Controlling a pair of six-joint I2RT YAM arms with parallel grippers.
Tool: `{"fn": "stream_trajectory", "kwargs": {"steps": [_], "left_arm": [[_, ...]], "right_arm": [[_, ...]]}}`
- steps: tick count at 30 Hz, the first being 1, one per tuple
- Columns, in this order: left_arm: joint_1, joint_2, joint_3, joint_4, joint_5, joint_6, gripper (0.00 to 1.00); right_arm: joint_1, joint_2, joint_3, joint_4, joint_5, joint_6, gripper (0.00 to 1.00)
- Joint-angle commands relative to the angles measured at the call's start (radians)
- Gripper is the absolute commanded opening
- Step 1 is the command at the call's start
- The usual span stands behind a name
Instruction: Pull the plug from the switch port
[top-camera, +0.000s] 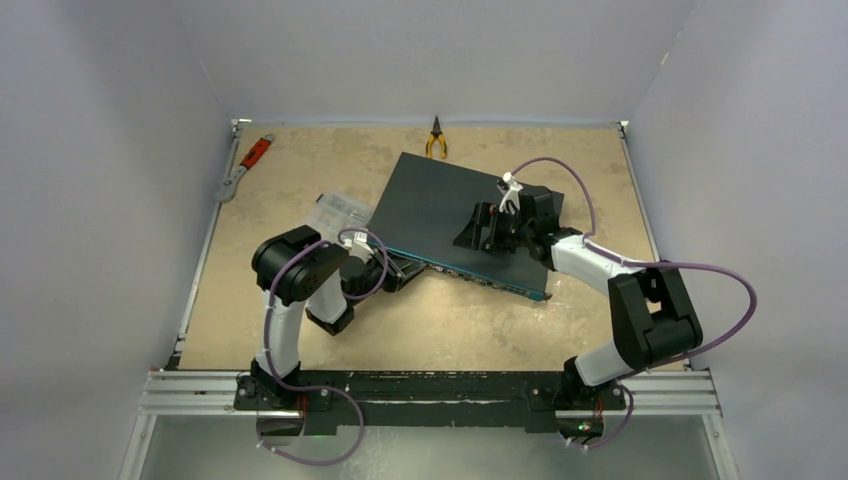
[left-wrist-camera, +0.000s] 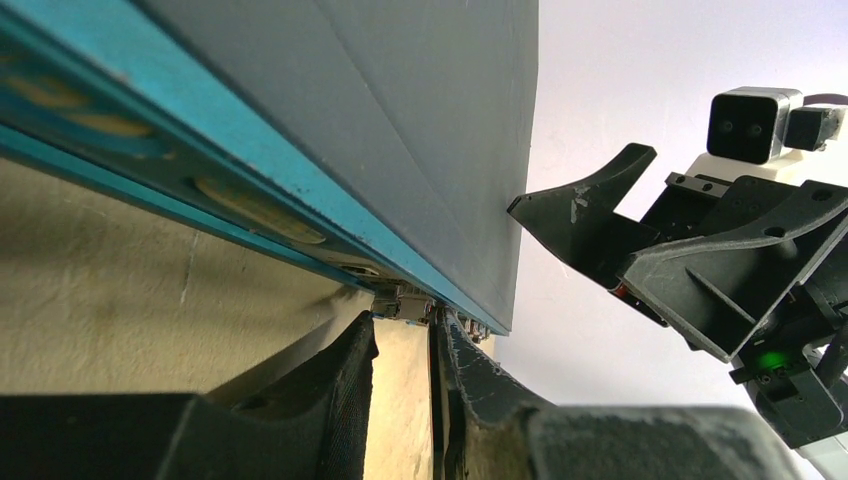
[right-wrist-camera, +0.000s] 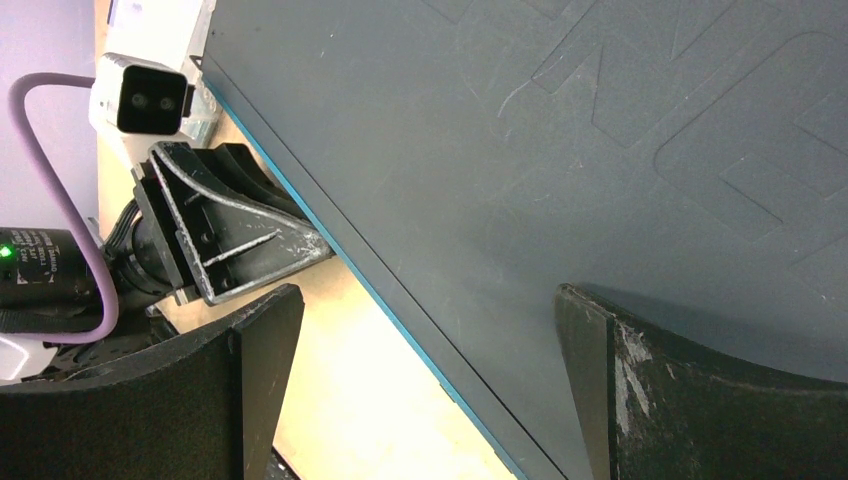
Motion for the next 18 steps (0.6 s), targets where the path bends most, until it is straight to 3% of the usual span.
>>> {"fn": "stream_trajectory", "kwargs": {"steps": [1, 3, 5, 10, 18], "left_arm": [[-0.003, -0.038, -0.042, 0.123, -0.027, 0.002, 0.10], [-0.004, -0.067, -0.070, 0.114, -0.045, 0.004, 0.27], [-0.004, -0.091, -0.089, 0.098, -0.062, 0.008, 0.36], [-0.004, -0.071, -0.083, 0.141, -0.051, -0.007, 0.40], [-0.004, -0.018, -0.048, 0.180, -0.042, -0.025, 0.38]], "right_arm": [[0.004, -0.005, -0.016, 0.007, 0.008, -0.015, 0.99], [0.006, -0.007, -0.018, 0.007, 0.008, -0.014, 0.98], [0.005, -0.008, -0.021, 0.010, 0.009, -0.012, 0.99], [0.006, -0.002, -0.026, 0.019, 0.004, -0.009, 0.99], [0.007, -0.008, -0.032, 0.017, 0.006, -0.011, 0.99]]}}
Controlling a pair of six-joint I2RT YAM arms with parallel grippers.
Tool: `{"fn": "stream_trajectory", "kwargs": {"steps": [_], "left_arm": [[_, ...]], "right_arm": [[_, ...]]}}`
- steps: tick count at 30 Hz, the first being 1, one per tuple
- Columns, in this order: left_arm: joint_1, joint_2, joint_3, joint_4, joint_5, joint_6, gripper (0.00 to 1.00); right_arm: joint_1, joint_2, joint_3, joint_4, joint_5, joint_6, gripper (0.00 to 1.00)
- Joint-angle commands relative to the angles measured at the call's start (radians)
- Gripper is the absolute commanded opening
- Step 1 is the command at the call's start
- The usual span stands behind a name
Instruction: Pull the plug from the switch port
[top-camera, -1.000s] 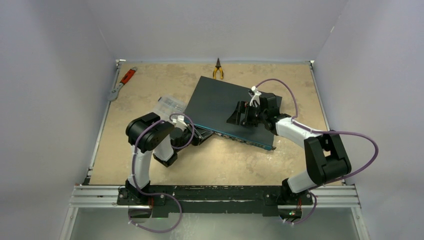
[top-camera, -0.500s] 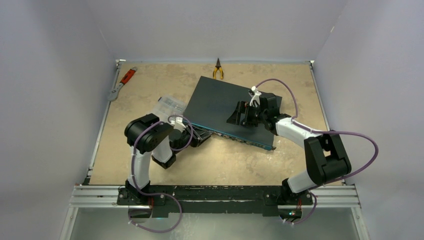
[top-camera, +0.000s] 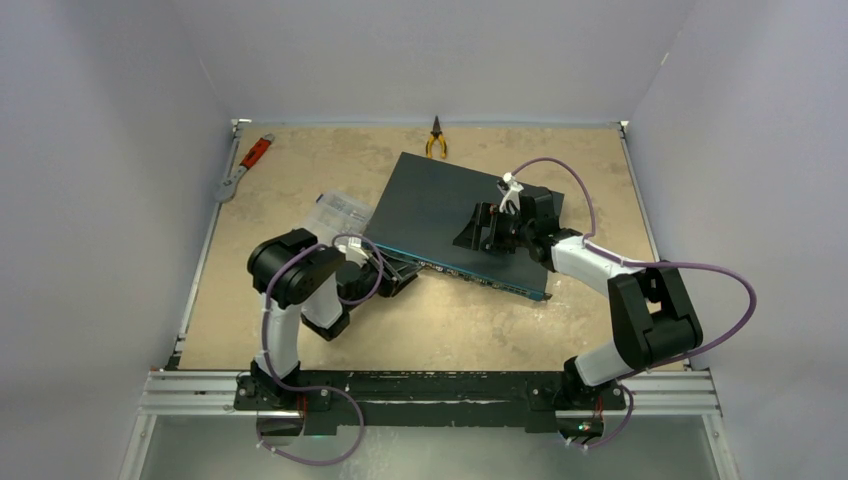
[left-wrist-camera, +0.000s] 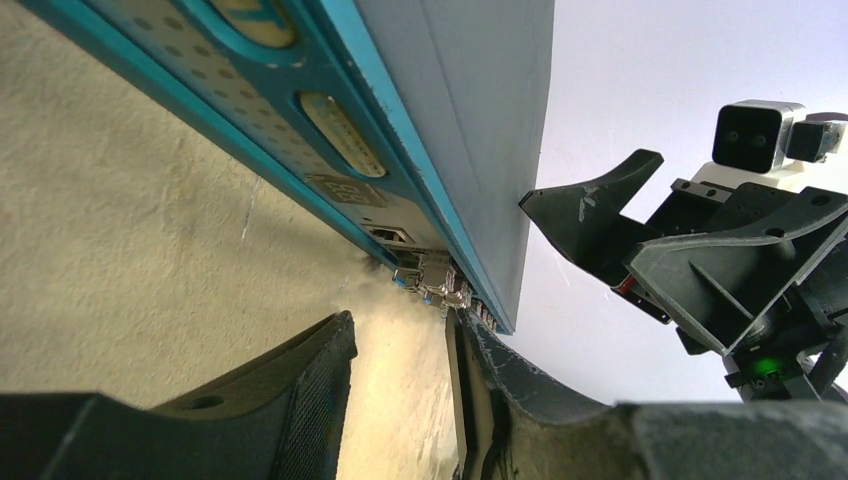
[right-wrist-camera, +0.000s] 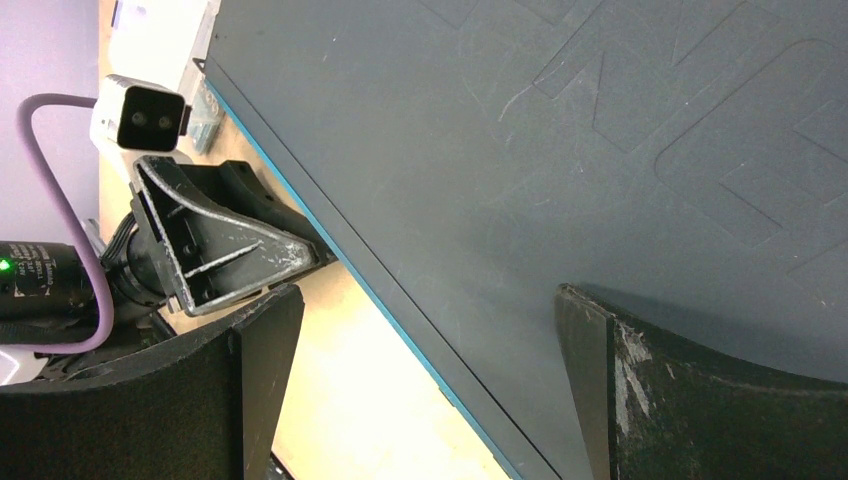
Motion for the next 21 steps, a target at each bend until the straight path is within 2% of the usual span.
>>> {"fn": "stream_trajectory", "kwargs": {"steps": [1, 11, 21], "left_arm": [[-0.001, 0.021, 0.027, 0.175, -0.003, -0.003, 0.37], [-0.001, 0.062, 0.067, 0.216, 0.000, -0.018, 0.37], [-0.001, 0.105, 0.081, 0.273, -0.006, -0.041, 0.05]], "right_arm": [[0.006, -0.008, -0.021, -0.006, 0.006, -0.013, 0.99], [0.005, -0.007, -0.026, -0.006, 0.007, -0.015, 0.99], [0.005, 0.002, -0.024, -0.006, 0.004, -0.016, 0.99]]}}
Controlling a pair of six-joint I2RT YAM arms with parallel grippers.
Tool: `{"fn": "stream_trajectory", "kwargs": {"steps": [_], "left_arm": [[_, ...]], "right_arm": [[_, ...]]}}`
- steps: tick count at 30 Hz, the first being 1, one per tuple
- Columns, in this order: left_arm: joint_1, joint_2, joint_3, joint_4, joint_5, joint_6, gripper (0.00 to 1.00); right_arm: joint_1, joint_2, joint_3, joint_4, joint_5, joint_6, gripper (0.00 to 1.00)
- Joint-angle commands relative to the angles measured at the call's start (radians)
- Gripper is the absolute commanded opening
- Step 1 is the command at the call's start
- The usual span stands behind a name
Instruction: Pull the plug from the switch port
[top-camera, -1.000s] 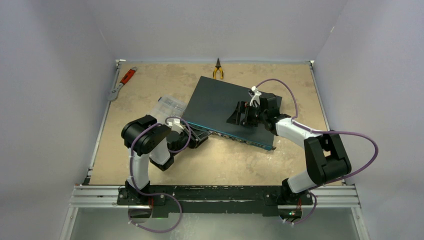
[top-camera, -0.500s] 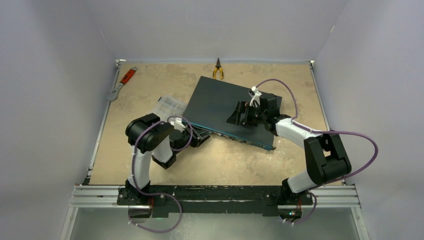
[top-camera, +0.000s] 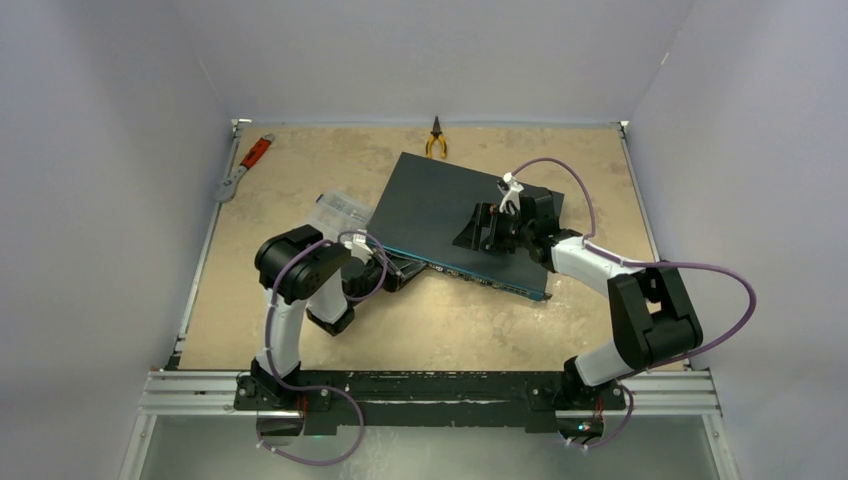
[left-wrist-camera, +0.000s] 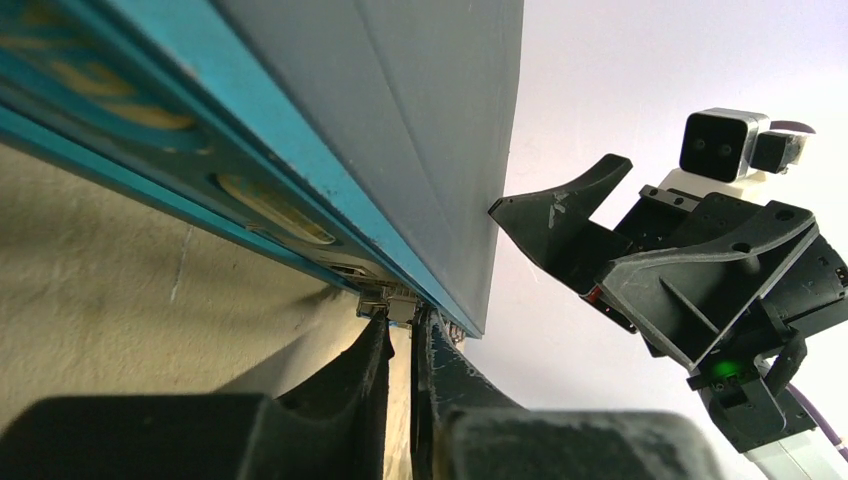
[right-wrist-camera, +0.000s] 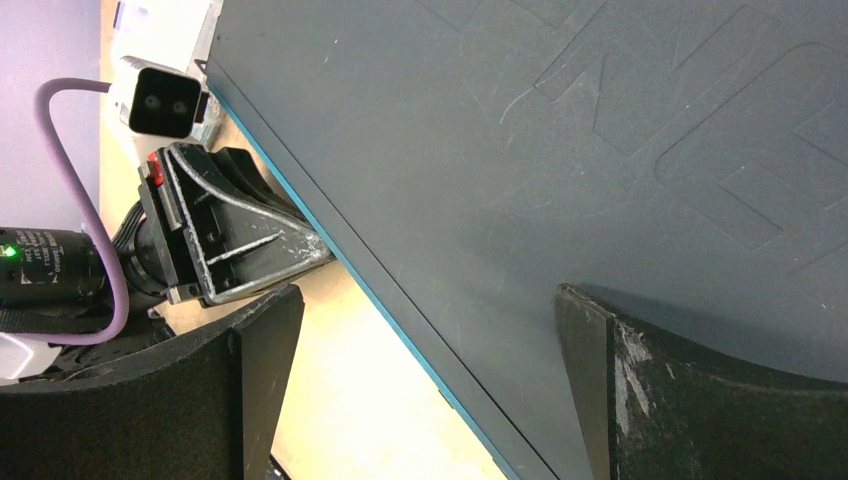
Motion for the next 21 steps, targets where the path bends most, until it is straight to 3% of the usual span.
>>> {"fn": "stream_trajectory", "kwargs": {"steps": [1, 21], "left_arm": [[-0.001, 0.044, 0.007, 0.245, -0.039, 0.012, 0.01], [-0.001, -0.012, -0.086, 0.256, -0.062, 0.027, 0.00]], "right_arm": [[0.006, 0.001, -0.018, -0.019, 0.005, -0.016, 0.99], [0.006, 0.006, -0.023, -0.009, 0.002, -0.011, 0.99]]}}
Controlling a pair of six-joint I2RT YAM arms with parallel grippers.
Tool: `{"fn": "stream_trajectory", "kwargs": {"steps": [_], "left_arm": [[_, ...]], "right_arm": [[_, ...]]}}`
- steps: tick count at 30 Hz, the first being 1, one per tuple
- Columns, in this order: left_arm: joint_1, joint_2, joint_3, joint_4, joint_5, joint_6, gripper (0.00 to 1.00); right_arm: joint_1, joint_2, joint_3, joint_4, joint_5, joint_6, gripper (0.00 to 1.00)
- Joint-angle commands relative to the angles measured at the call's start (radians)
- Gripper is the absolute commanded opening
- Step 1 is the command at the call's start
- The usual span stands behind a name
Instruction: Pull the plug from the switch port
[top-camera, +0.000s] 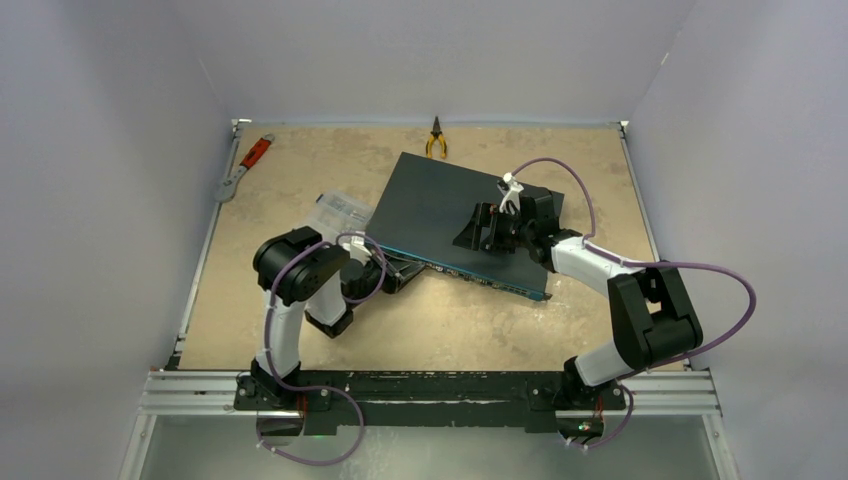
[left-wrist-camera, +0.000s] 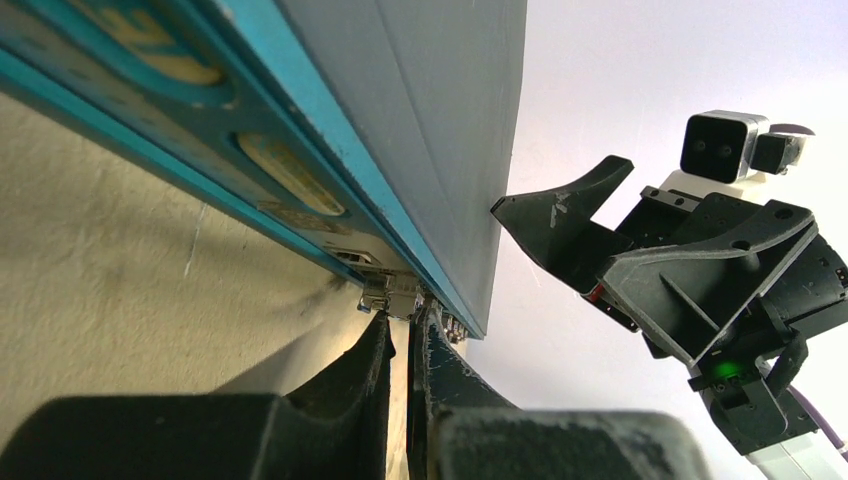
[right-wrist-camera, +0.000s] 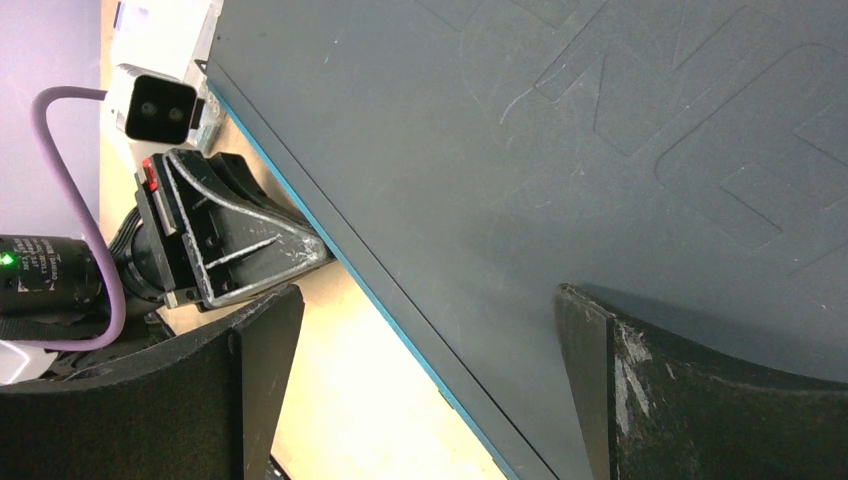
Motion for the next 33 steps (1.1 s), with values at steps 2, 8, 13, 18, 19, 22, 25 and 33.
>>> {"fn": "stream_trajectory", "kwargs": {"steps": [2, 8, 13, 18, 19, 22, 25, 33], "left_arm": [[0.002, -0.010, -0.073, 0.255, -0.045, 0.033, 0.00], [-0.002, -0.031, -0.105, 0.254, -0.053, 0.036, 0.00], [-0.009, -0.048, -0.134, 0.254, -0.063, 0.041, 0.00], [-0.018, -0.074, -0.150, 0.253, -0.062, 0.054, 0.00], [-0.019, -0.079, -0.149, 0.248, -0.059, 0.059, 0.00], [-0.026, -0.100, -0.159, 0.222, -0.067, 0.063, 0.14], [-0.029, -0.125, -0.159, 0.182, -0.072, 0.076, 0.35], [-0.032, -0.102, -0.090, 0.158, -0.037, 0.078, 0.49]], "right_arm": [[0.005, 0.007, -0.023, -0.009, 0.001, -0.011, 0.98], [0.005, 0.004, -0.025, -0.009, 0.000, -0.011, 0.99], [0.005, -0.002, -0.026, -0.011, 0.001, -0.011, 0.99], [0.006, -0.006, -0.028, -0.011, 0.000, -0.012, 0.99], [0.006, -0.006, -0.028, -0.011, 0.000, -0.012, 0.99], [0.005, -0.006, -0.026, -0.012, 0.000, -0.014, 0.99], [0.006, -0.007, -0.024, -0.014, 0.000, -0.016, 0.98], [0.005, -0.005, -0.025, -0.015, 0.000, -0.020, 0.99]]}}
